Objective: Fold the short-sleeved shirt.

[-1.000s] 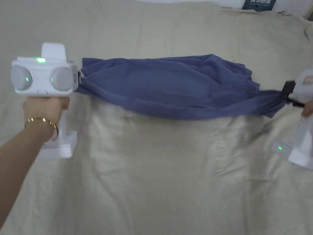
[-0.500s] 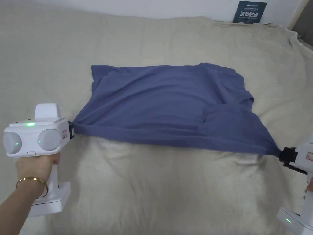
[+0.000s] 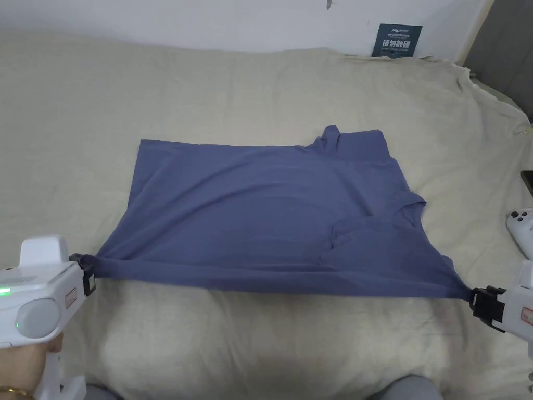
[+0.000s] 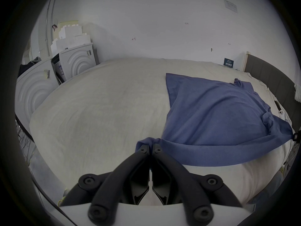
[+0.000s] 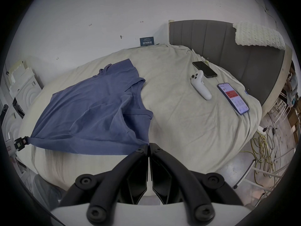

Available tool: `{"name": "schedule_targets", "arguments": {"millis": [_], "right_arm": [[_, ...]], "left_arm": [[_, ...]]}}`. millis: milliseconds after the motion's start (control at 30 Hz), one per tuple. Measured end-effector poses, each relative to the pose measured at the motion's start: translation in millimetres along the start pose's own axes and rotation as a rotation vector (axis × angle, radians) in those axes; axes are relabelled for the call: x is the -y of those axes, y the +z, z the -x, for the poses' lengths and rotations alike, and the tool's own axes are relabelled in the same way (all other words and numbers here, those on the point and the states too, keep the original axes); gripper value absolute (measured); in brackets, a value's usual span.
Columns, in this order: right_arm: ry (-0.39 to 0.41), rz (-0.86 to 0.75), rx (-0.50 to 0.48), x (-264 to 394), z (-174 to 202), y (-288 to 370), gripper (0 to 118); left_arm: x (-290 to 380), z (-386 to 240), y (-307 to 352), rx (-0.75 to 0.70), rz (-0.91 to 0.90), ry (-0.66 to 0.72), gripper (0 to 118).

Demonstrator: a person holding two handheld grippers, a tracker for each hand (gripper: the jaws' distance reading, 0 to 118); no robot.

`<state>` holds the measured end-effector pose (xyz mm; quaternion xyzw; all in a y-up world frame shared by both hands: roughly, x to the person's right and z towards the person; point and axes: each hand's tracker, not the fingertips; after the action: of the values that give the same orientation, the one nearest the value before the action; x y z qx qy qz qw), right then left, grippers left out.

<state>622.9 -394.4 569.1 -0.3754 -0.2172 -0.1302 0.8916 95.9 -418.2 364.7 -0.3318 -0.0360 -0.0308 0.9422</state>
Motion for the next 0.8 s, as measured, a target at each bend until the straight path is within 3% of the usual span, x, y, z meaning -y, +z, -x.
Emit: {"name": "schedule_targets", "arguments": {"millis": [267,667,700,767,800], "right_arm": [[-0.009,0.068,0.004,27,-9,-5,1],[0.065,0.153,0.034,34,-7,-25,1],[0.065,0.158,0.033,35,-7,-25,1],[0.054,0.161,0.023,32,-7,-23,10],[0.045,0.161,0.025,30,-7,-21,43]], "left_arm": [[33,11,9,-0.007,0.047,0.046,0],[28,15,1,0.004,0.131,0.012,0],[26,16,2,0.01,0.138,0.01,5],[22,18,6,0.012,0.158,0.022,33],[19,21,8,0.006,0.168,0.034,64]]}}
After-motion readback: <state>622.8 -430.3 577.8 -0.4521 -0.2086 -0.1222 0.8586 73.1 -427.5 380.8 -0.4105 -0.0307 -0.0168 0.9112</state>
